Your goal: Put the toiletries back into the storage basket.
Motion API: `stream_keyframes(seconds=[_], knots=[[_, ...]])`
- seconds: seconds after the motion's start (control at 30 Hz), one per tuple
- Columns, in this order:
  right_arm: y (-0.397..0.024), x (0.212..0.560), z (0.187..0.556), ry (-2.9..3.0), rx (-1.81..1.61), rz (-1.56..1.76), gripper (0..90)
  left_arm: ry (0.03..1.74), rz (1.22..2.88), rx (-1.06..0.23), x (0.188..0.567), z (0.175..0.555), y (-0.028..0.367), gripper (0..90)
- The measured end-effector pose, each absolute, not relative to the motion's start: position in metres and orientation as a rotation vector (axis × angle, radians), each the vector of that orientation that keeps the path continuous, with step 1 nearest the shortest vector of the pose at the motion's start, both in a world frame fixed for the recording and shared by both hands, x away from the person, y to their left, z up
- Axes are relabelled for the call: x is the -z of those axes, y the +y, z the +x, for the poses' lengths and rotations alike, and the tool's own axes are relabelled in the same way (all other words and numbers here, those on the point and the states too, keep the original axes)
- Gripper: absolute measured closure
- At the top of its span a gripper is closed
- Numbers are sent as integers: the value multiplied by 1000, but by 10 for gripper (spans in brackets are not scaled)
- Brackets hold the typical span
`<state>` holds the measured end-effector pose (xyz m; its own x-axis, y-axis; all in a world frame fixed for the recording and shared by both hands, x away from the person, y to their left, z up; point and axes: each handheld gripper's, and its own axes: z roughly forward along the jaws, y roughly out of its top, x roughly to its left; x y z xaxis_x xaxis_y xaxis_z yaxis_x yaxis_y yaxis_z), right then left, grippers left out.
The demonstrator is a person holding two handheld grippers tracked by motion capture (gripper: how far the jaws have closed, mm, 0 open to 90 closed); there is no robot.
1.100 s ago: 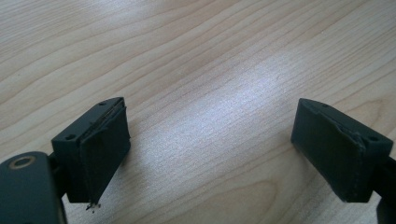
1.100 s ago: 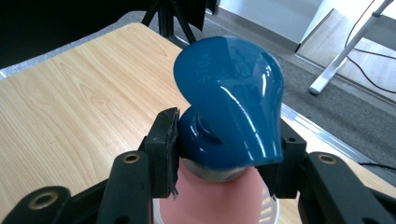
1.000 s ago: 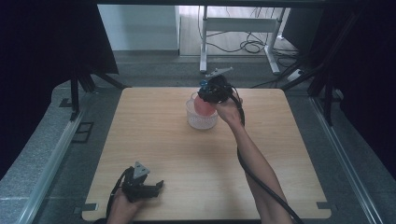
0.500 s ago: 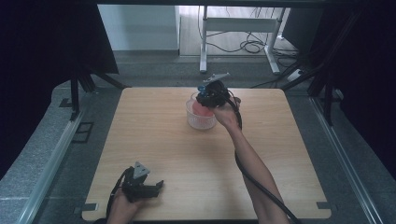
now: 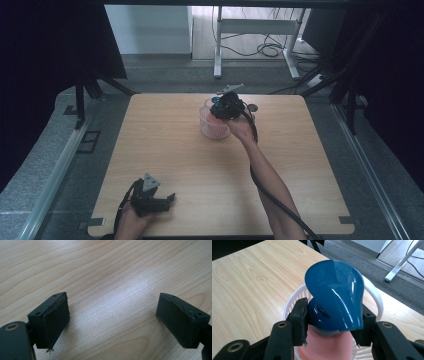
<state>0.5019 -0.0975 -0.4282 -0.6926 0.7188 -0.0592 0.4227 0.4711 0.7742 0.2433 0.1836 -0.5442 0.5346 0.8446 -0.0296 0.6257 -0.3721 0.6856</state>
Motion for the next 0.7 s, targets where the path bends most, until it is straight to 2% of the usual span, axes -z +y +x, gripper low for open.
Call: stream_keyframes(seconds=[0.5, 0.7], knots=[[-99, 435, 506, 2355, -1089, 1007, 526, 1185, 2123, -434, 544, 243, 184, 109], [-104, 436, 506, 2362, -1113, 1029, 475, 1185, 2123, -434, 544, 243, 184, 109]])
